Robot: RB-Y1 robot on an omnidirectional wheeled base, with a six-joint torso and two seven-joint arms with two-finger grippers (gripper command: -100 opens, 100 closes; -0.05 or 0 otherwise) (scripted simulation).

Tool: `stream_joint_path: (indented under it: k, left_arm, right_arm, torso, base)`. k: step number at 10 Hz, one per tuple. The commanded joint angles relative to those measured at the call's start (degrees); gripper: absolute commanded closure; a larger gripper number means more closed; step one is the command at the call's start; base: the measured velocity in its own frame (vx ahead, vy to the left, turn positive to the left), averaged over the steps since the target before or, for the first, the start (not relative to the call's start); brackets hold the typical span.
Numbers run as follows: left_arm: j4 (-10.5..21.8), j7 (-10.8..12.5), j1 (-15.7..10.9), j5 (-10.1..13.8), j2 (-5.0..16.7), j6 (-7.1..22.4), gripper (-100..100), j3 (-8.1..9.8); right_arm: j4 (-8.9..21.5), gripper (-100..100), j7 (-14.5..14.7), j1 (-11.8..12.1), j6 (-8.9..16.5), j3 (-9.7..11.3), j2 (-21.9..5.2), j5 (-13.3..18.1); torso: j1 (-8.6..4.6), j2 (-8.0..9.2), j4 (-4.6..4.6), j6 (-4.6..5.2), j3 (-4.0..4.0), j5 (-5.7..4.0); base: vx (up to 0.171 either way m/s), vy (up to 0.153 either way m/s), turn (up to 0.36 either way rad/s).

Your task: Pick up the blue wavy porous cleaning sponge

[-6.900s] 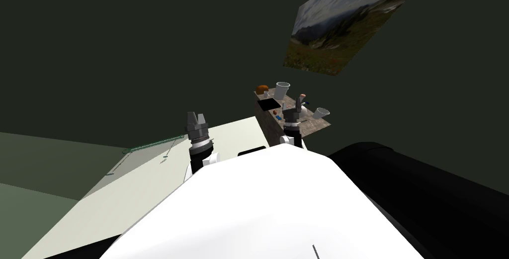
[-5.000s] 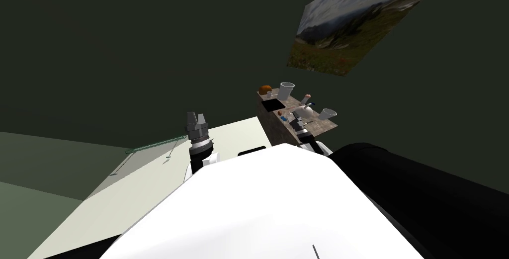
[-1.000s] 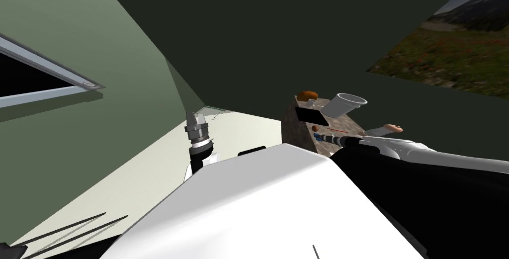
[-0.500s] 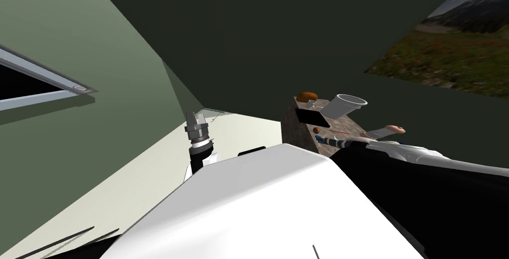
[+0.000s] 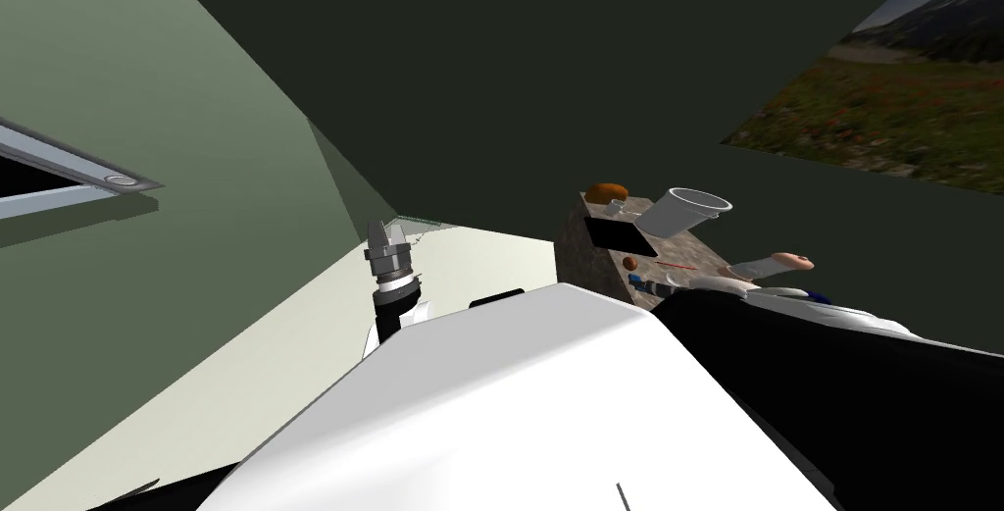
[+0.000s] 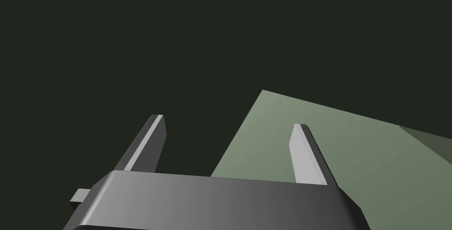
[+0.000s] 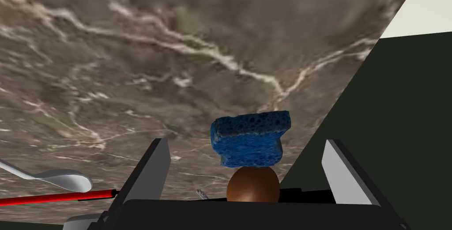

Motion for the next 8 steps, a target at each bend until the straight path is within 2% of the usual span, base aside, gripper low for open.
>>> stream_joint_path:
  k: [1,2,3,4,6,7,8]
  left_arm:
    - [0.0,0.0,0.0,0.0,0.0,0.0,0,0.00]
    - [0.0,0.0,0.0,0.0,0.0,0.0,0,0.00]
    - [0.0,0.0,0.0,0.0,0.0,0.0,0,0.00]
    - [0.0,0.0,0.0,0.0,0.0,0.0,0,0.00]
    - [0.0,0.0,0.0,0.0,0.0,0.0,0,0.00]
    - [0.0,0.0,0.0,0.0,0.0,0.0,0,0.00]
    - [0.0,0.0,0.0,0.0,0.0,0.0,0,0.00]
  right_arm:
    - [2.0,-100,2.9,0.5,-2.5,0.5,1.4,-1.6]
    - [2.0,-100,3.9,0.5,-2.5,0.5,1.4,-1.6]
    - [3.2,-100,5.8,0.9,-4.1,0.8,2.4,-2.6]
    - [3.2,-100,6.2,0.9,-4.1,0.8,2.4,-2.6]
    - [5.6,-100,10.0,1.6,-7.2,1.4,4.3,-4.6]
    - [5.6,-100,10.8,1.6,-7.2,1.4,4.3,-4.6]
    - [5.9,-100,9.9,0.9,-7.0,1.9,4.3,-4.2]
  torso:
    - [0.00,0.00,0.00,0.00,0.00,0.00]
    - [-0.01,-0.06,-0.01,0.01,-0.03,0.00]
    - [-0.04,-0.01,-0.01,-0.03,-0.02,0.00]
    - [-0.09,-0.03,-0.01,-0.01,-0.01,-0.02]
    - [0.01,0.03,0.01,0.00,0.02,0.00]
    - [0.04,-0.07,-0.01,-0.01,-0.04,0.01]
    - [0.06,-0.03,-0.01,-0.05,-0.03,0.00]
  base:
    - [0.128,-0.001,-0.083]
    - [0.102,-0.009,-0.028]
    - [0.107,-0.022,-0.032]
    - [0.084,-0.005,-0.025]
    - [0.115,0.015,-0.062]
    - [0.106,0.020,-0.028]
    - [0.037,0.009,-0.002]
